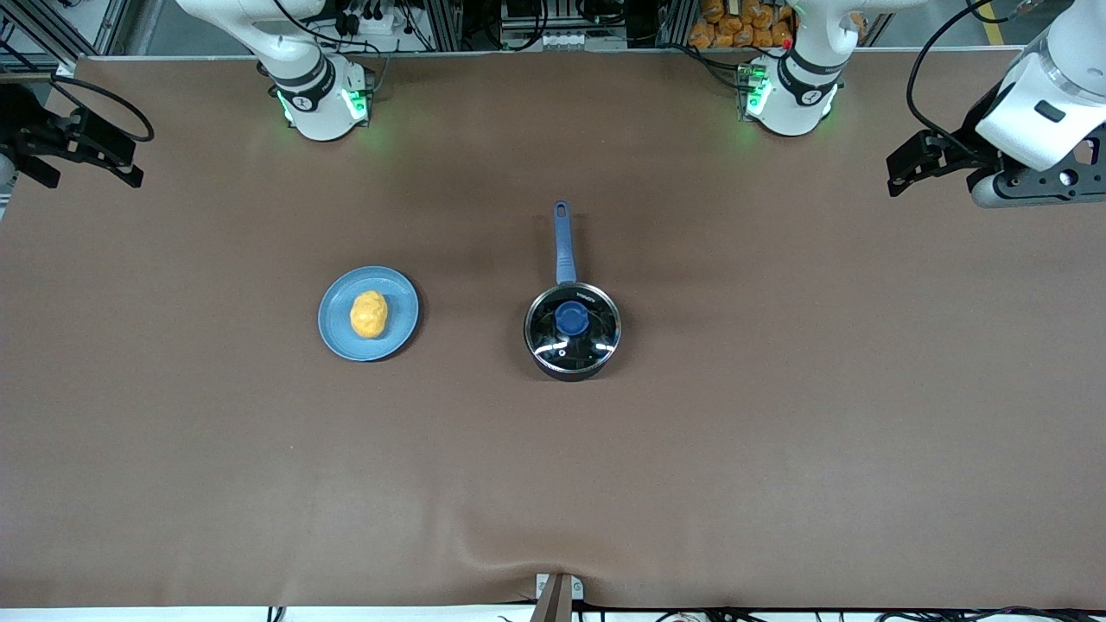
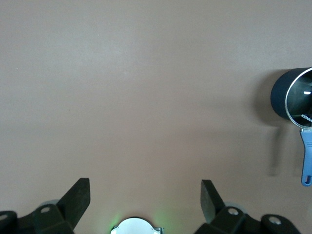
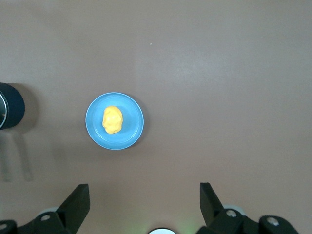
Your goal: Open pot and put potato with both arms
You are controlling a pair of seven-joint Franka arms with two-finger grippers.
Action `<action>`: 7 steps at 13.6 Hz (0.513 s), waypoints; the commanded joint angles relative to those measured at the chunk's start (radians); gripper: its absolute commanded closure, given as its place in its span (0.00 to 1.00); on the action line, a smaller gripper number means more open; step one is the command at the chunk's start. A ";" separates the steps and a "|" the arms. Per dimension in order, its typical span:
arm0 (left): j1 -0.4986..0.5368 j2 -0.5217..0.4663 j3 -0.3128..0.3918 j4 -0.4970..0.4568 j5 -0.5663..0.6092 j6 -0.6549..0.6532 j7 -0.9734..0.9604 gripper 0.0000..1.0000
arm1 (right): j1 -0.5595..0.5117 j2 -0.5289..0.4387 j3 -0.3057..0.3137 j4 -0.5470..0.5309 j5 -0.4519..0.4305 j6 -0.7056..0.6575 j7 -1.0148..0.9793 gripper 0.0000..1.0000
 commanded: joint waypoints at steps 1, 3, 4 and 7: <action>0.013 0.009 -0.006 0.020 0.002 -0.021 0.022 0.00 | -0.012 0.012 0.008 0.025 0.013 -0.015 0.010 0.00; 0.013 0.015 -0.006 0.020 0.002 -0.021 0.024 0.00 | -0.012 0.012 0.008 0.025 0.015 -0.014 0.010 0.00; 0.011 0.015 -0.006 0.023 0.002 -0.021 0.024 0.00 | -0.011 0.012 0.008 0.025 0.015 -0.014 0.010 0.00; 0.013 0.015 -0.006 0.023 0.002 -0.021 0.024 0.00 | -0.012 0.012 0.008 0.023 0.015 -0.015 0.010 0.00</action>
